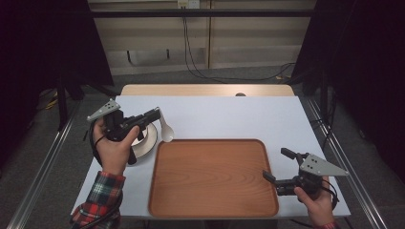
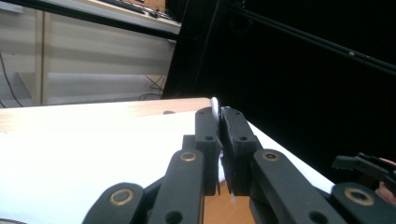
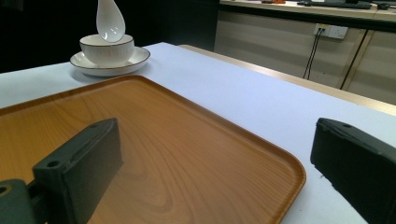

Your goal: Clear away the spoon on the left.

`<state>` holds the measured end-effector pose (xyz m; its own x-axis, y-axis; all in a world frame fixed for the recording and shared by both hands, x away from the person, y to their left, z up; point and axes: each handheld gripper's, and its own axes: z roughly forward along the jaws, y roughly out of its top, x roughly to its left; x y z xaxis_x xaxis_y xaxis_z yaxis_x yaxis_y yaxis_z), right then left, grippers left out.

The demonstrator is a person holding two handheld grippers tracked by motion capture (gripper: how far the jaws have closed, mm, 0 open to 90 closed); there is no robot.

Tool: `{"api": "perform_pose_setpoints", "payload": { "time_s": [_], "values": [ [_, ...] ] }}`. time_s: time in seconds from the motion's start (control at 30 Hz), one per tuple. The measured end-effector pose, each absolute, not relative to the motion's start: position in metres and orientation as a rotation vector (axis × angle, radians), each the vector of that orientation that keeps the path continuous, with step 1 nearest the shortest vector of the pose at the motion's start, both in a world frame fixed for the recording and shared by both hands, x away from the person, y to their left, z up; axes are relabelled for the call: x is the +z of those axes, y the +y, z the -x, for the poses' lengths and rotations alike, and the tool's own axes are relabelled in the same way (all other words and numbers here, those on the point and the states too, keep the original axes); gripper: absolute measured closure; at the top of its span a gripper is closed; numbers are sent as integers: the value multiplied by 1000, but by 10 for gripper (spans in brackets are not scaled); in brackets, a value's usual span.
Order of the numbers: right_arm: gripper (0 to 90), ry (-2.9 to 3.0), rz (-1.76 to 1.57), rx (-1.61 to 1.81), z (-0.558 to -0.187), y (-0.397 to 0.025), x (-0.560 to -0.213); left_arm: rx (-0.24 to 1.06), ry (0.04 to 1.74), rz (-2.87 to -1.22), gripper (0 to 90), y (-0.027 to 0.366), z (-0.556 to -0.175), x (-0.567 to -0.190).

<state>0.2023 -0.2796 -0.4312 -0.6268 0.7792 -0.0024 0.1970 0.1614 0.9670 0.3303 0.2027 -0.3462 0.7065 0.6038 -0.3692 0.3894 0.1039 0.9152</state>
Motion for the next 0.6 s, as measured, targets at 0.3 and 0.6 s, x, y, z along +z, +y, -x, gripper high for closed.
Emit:
{"api": "perform_pose_setpoints", "payload": {
  "time_s": [0.3, 0.6],
  "values": [
    [16, 1934, -921, 1487, -202, -279, -431, 154, 847, -1532, 857, 196, -326, -354],
    [17, 1936, -916, 1479, -202, -279, -431, 121, 833, -1563, 857, 190, -320, -364]
  ]
}}
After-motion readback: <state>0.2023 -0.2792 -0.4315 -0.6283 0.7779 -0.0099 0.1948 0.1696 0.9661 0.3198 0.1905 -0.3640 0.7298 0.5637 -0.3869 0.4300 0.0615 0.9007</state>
